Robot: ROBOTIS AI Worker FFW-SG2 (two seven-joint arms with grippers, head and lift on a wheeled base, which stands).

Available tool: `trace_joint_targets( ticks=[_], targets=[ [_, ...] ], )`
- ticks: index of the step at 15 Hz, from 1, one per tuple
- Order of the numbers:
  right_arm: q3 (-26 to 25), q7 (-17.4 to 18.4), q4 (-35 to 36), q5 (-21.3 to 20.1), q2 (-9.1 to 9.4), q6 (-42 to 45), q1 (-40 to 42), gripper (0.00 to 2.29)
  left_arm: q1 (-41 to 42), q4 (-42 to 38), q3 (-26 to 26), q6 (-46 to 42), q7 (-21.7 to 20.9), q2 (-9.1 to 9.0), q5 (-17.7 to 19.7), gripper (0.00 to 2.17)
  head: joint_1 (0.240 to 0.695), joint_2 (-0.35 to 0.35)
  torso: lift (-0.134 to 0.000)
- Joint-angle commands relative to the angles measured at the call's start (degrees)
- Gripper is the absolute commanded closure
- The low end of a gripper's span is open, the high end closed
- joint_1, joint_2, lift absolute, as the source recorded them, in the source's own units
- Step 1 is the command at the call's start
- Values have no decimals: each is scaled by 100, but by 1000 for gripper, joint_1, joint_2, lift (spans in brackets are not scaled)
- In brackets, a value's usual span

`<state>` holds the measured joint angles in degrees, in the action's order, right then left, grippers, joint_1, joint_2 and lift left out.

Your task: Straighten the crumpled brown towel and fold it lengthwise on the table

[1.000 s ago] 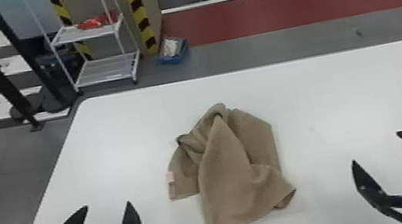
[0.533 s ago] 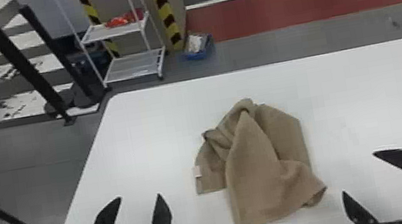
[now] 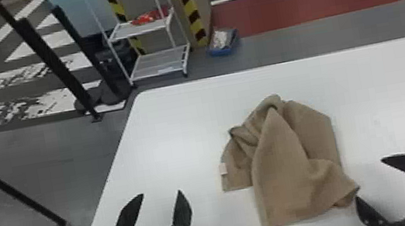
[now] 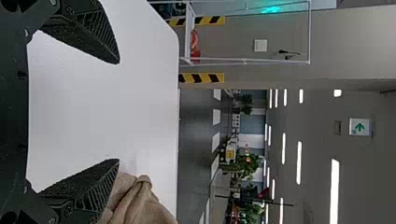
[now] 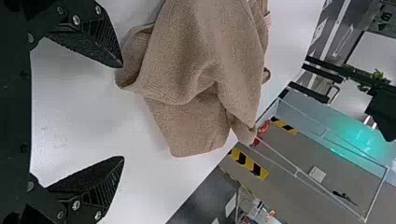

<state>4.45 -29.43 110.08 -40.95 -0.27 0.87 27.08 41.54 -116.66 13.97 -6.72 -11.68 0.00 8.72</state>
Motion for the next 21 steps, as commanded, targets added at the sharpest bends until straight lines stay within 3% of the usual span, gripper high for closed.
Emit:
trace_joint_targets(
  ticks=[1,4,7,9,11,13,15,19,21],
  targets=[
    [126,69,-154,9,32,-13,-151,265,-76,65,9,0,0,-15,7,147,695,316,-124],
    [214,-10,-277,0,32,-66,-300,741,-164,152,18,0,0,-15,25,147,695,331,-124],
    [258,-54,-409,17,32,-31,-397,1676,-234,223,35,0,0,-15,34,147,695,341,-124],
    [179,-45,-330,439,32,128,-414,2196,-304,302,44,0,0,-15,34,147,695,348,-124],
    [-120,-238,-286,1529,32,743,-476,2199,-313,328,44,-53,8,-15,42,147,695,350,-124],
    [-331,-291,-277,2092,32,1130,-599,2199,-313,328,44,-70,8,-15,42,147,695,350,-124],
    [-586,-291,-13,2918,32,1147,-775,2199,-287,293,44,-88,8,-15,42,147,695,329,-124],
    [-1386,-291,207,3665,32,989,-942,2196,-260,284,44,-53,-422,-15,42,147,695,260,-124],
    [-1834,-326,180,3621,32,743,-1012,2196,-260,258,0,53,-1002,-15,51,161,695,172,-124]
  ],
)
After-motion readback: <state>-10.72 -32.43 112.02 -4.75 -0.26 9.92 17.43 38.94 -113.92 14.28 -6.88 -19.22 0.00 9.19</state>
